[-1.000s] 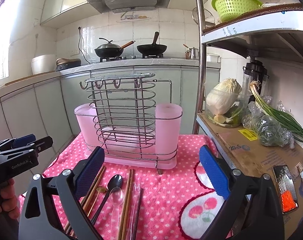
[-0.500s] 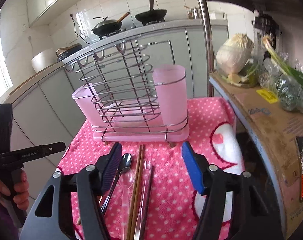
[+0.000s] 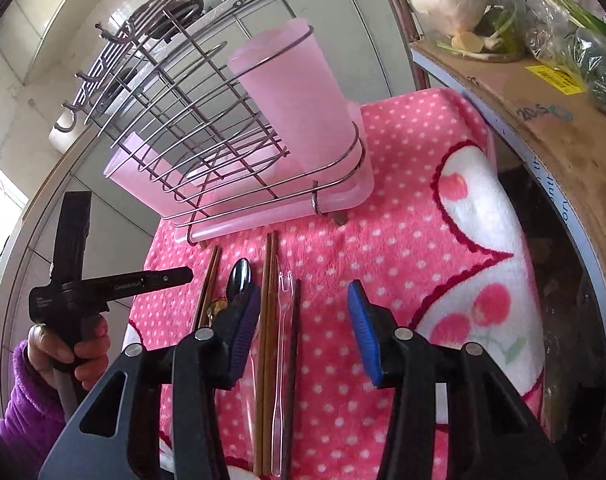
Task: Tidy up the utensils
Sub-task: 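Lower both tools toward the row of utensils beside the holder, then grasp a wooden chopstick with the left tool while the right tool grasps a dark chopstick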
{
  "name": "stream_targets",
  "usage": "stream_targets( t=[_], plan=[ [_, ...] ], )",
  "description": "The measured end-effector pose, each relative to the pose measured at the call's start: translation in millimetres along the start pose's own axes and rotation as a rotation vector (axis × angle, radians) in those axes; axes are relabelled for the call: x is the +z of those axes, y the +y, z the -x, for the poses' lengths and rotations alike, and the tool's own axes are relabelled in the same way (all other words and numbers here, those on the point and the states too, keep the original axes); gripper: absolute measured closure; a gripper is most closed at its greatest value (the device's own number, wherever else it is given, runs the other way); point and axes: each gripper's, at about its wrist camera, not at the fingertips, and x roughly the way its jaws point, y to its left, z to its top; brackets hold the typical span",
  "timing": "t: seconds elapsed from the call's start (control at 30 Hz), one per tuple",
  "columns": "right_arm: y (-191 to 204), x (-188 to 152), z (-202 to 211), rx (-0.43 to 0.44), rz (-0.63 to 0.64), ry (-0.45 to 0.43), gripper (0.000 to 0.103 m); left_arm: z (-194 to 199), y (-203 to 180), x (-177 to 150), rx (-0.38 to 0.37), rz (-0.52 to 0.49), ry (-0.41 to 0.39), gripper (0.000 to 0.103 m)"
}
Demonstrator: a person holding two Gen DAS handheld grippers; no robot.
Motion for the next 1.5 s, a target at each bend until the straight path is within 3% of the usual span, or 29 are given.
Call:
stream_targets(
  t=[0.27,0.6,0.67,0.77,0.97,1.03,1.1,1.2,1.3,1.5],
  plan=[
    [0.9,1.3,-14.2,-0.008,0.015,0.034,0.057,-25.7,-11.3,13.2,0.054,-0.031,0.023,0.093],
    [-2.2,7.7,-23.6,-0.014,-0.031,0.064,0.057,-43.8,-17.0,17.7,0.03,-0.023,0.066,0.093],
    [-1.9,8.5,-25.9,-0.012,-0.037,0.079,0.057,-47.6,-15.2,22.3,0.041,-0.033,0.065,0.097],
    [-1.2,9.9,-28.0,-0.021,-0.037,0.097,0.057,-38.0,-5.6,24.2,0.039,-0.027,0.067,0.097],
    [-3.5,14.7,-43.4,0.002,-0.075,0.181,0.057,-32.6,12.6,20.8,0.017,-0.018,0.098,0.097],
    [1.4,15.4,-52.4,-0.002,-0.069,0.222,0.062,-31.2,15.1,18.1,0.016,-0.03,0.106,0.097],
    [6.1,15.0,-60.0,-0.026,-0.055,0.26,0.074,-29.4,14.7,14.5,0.012,-0.044,0.115,0.097],
    [11.7,12.9,-68.6,-0.061,-0.031,0.307,0.081,-23.2,23.5,-4.1,-0.004,-0.06,0.122,0.096],
    [17.7,11.2,-76.0,-0.064,-0.021,0.348,0.081,-20.7,27.8,-10.0,-0.02,-0.071,0.12,0.096],
    [33.8,7.9,-99.0,-0.158,0.036,0.4,0.081,-20.3,32.6,-21.8,-0.039,-0.08,0.109,0.095]
  ],
)
